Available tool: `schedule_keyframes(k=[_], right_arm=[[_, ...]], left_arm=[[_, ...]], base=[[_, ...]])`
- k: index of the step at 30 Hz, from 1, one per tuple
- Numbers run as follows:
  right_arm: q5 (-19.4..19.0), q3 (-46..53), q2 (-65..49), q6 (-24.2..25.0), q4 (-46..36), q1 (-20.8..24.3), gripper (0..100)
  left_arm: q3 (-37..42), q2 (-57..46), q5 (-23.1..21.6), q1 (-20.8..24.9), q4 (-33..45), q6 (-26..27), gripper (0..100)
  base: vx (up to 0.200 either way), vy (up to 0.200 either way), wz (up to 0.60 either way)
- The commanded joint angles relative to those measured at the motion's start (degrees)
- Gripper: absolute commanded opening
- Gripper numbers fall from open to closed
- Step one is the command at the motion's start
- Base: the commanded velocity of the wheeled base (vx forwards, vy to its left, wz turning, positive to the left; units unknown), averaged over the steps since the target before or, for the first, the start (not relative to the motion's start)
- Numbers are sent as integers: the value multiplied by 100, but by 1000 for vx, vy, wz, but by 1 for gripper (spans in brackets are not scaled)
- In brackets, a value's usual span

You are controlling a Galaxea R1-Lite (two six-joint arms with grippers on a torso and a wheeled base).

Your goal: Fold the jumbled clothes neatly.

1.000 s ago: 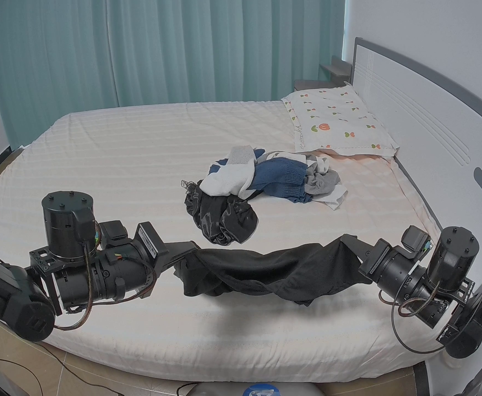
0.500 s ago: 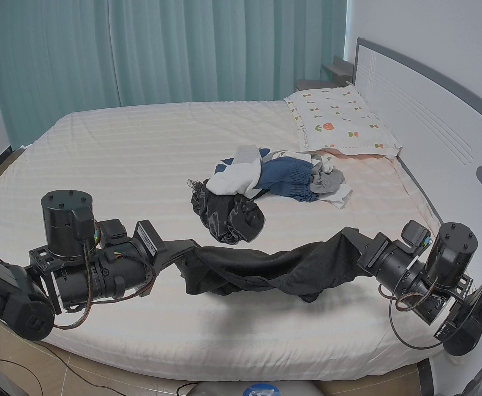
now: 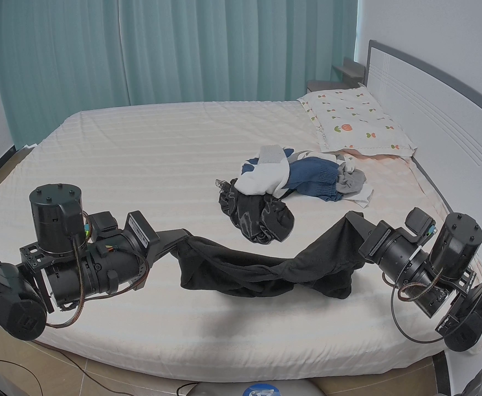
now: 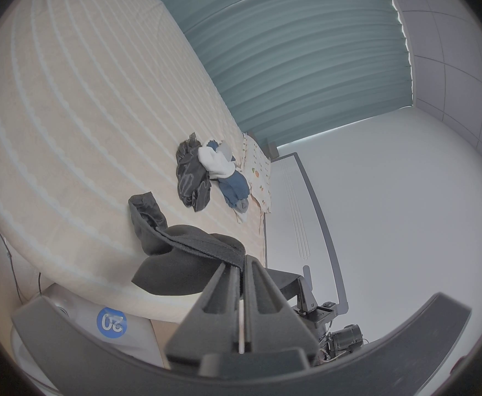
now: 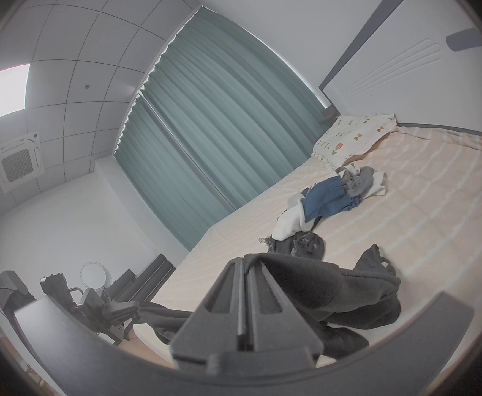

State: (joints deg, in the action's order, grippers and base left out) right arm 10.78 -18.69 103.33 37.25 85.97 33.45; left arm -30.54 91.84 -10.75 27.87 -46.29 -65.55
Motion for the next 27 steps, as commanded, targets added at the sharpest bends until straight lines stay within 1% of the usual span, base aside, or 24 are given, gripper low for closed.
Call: schedule_keyframes(k=[1,6,13,27], right_arm=[[-41,-12,-76,1,8,-40,0],[-41,-21,-76,54,16,-49,0],[-58,-21,-6,63,298,-58,0],[-49,-21,82,238,324,-49,0]], left_arm=[[-14,-44,12,-1,-12,-2,0],[-22,-97,126,-9,-3,-2,0],[4,-105,117,17,6,-2,0],[48,-97,126,43,15,-2,0]], base=[[0,200,0],[0,200,0],[0,200,0],[0,200,0]])
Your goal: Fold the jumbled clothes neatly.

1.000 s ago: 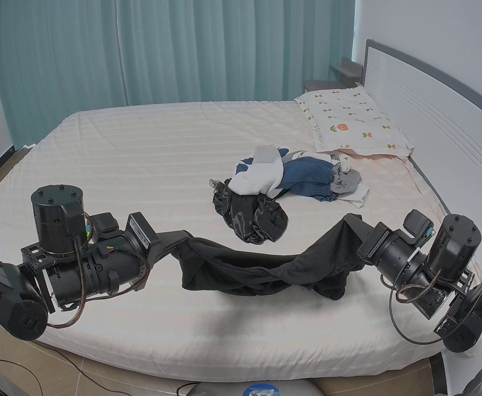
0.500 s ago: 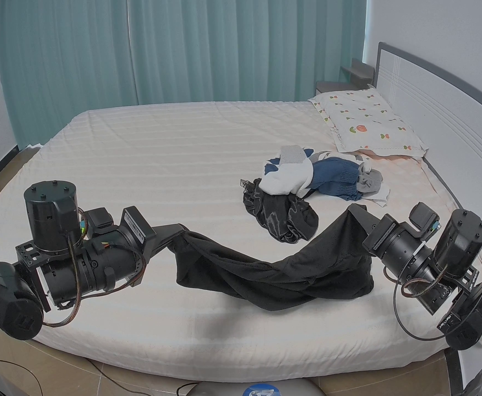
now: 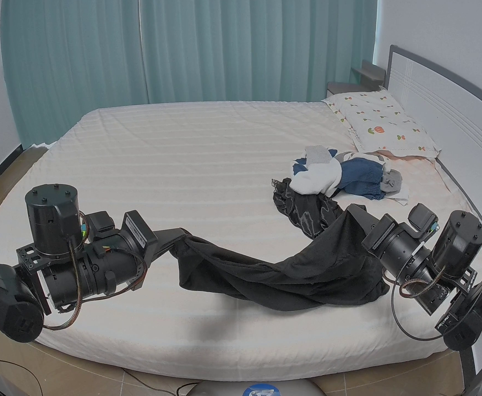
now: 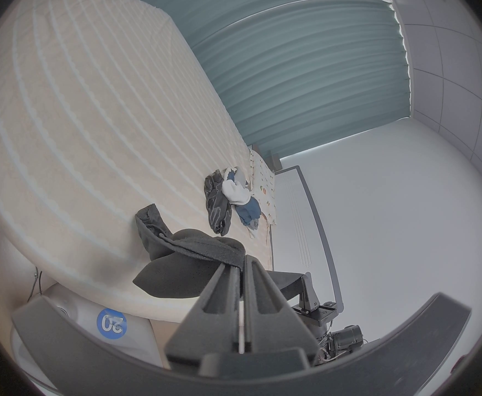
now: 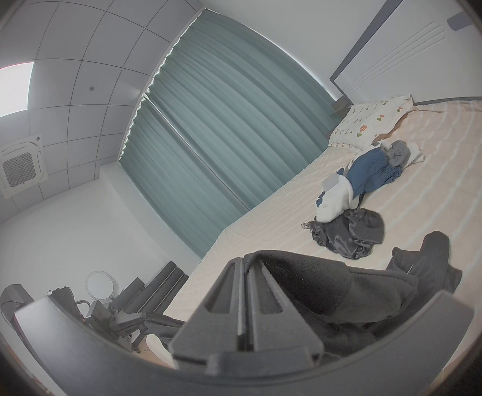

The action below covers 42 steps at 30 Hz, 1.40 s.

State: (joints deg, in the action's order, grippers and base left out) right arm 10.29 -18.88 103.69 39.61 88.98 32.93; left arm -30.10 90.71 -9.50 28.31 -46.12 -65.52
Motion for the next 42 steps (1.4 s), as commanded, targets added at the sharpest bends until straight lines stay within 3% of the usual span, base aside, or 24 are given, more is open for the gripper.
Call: schedule_keyframes(k=[1,19,24,37,42], right_arm=[[-1,-1,37,3,32,3,0],[-27,-89,-104,-6,76,56,0],[-53,-98,-60,12,76,117,0],[-62,43,-112,21,76,258,0],[-247,350,-271,144,67,267,0]], left_arm=[[4,-1,0,-1,-3,-4,0],[153,-440,44,-185,59,13,0],[74,-783,36,-176,613,40,0],[224,-801,53,-220,674,22,0],[285,-818,44,-212,868,22,0]], base=[[0,200,0],[0,200,0],[0,200,0],[0,0,0],[-120,0,0]])
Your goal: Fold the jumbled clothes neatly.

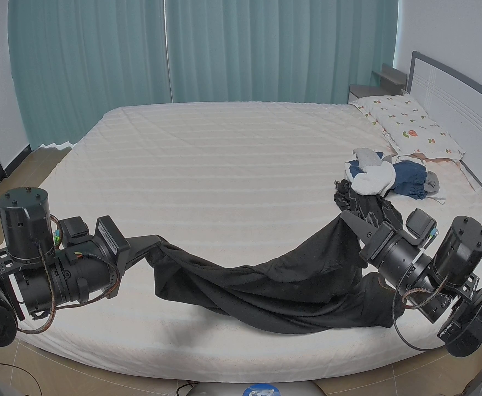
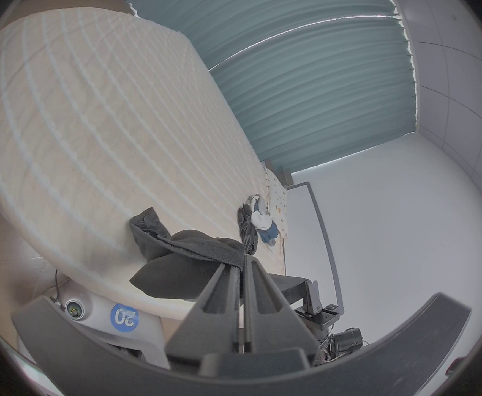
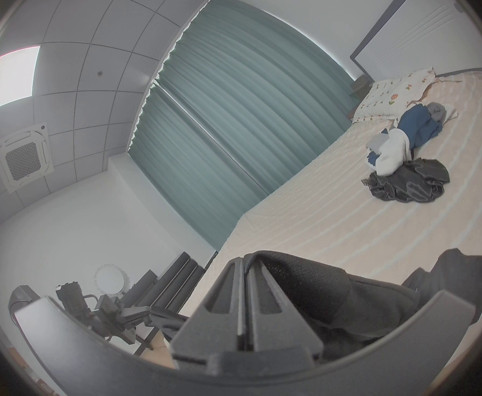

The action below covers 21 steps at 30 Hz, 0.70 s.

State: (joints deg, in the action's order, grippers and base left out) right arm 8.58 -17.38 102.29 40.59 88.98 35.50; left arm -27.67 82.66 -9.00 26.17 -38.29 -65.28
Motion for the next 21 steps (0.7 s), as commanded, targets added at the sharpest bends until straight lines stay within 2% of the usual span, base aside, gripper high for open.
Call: schedule_keyframes(k=[1,2,3,5,12,18,21], right_arm=[[-217,367,-254,63,67,10,0],[-217,367,-254,63,67,10,0],[-410,543,-464,71,67,10,0],[-533,684,-728,63,67,-8,0],[-744,745,-1783,54,-144,-52,0],[-849,112,-2925,54,-786,-34,0],[-858,-512,-3409,54,-1287,-61,0]], left_arm=[[43,-75,-14,2,226,-2,0],[43,-75,-14,2,226,-2,0],[16,-224,-41,28,428,-2,0],[-19,-479,-76,63,665,-2,0],[-309,-1156,-111,72,1351,-20,0],[-889,-1763,-102,63,1887,-37,0],[-1223,-1859,-76,-7,2036,-37,0]], base=[[-200,0,0],[-200,0,0],[-200,0,0],[-200,0,0],[-200,0,0],[-200,0,0],[0,0,0]])
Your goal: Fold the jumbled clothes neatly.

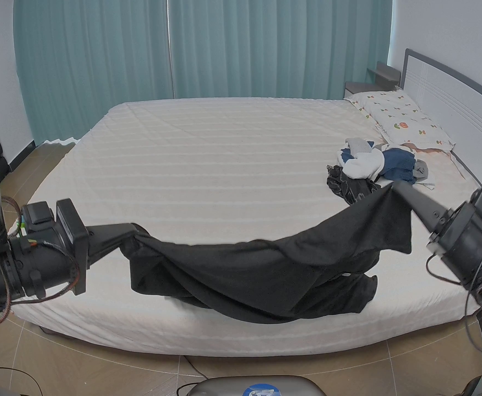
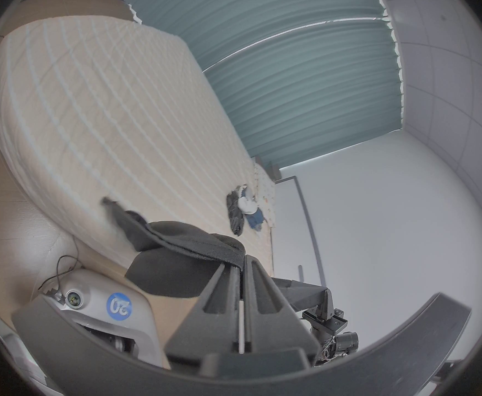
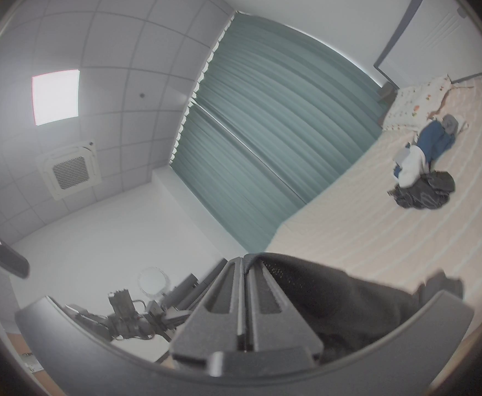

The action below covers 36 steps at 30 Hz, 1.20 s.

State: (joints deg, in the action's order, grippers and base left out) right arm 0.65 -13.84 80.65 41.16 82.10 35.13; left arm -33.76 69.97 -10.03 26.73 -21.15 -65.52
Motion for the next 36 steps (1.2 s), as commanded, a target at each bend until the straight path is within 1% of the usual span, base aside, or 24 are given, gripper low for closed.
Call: schedule_keyframes(k=[1,2,4,5,6,7,9,10,13,14,18,23,25,28,30,36], right_arm=[[-56,-1297,-1368,7,-995,-59,0],[-65,-1613,-1403,15,-1329,-147,0],[-73,-1860,-1386,24,-1619,-235,0],[-73,-2237,-1289,59,-1979,-349,0],[-73,-2475,-1175,121,-2137,-411,0],[-82,-2721,-999,226,-2260,-507,0],[-91,-2861,-885,288,-2304,-604,0],[-170,-3081,-507,384,-2348,-850,0],[-346,-3160,179,384,-2278,-956,0],[-346,-3160,179,384,-2278,-956,0],[-328,-3635,1005,297,-2190,-991,0],[-240,-4277,1506,270,-2128,-982,0],[-223,-4435,1629,165,-2128,-991,0],[-223,-4505,1752,33,-2128,-991,0],[-223,-4584,1954,-143,-2111,-982,0],[-205,-4901,2315,-231,-1988,-991,0]], left_arm=[[-782,-555,63,-142,322,-4,0],[-913,-555,54,-265,322,-4,0],[-1037,-520,45,-379,331,-4,0],[-1195,-335,54,-573,331,-4,0],[-1291,-186,72,-696,331,-13,0],[-1406,-45,72,-836,340,-13,0],[-1450,25,63,-924,340,-13,0],[-1467,236,19,-1065,340,-13,0],[-1388,561,10,-1074,340,-13,0],[-1388,561,10,-1074,340,-13,0],[-1414,1009,-104,-1083,348,-13,0],[-1520,1405,-122,-1179,269,-13,0],[-1599,1475,-131,-1214,269,-48,0],[-1652,1546,-122,-1250,252,-48,0],[-1784,1677,-122,-1276,252,-48,0],[-2030,2055,-131,-1302,243,-48,0]], base=[[0,0,0],[0,0,0],[0,0,0],[0,0,0],[0,0,0],[0,0,0],[0,0,0],[0,0,0],[0,0,0],[0,0,0],[0,0,0],[200,0,0],[200,0,0],[200,0,0],[200,0,0],[200,0,0]])
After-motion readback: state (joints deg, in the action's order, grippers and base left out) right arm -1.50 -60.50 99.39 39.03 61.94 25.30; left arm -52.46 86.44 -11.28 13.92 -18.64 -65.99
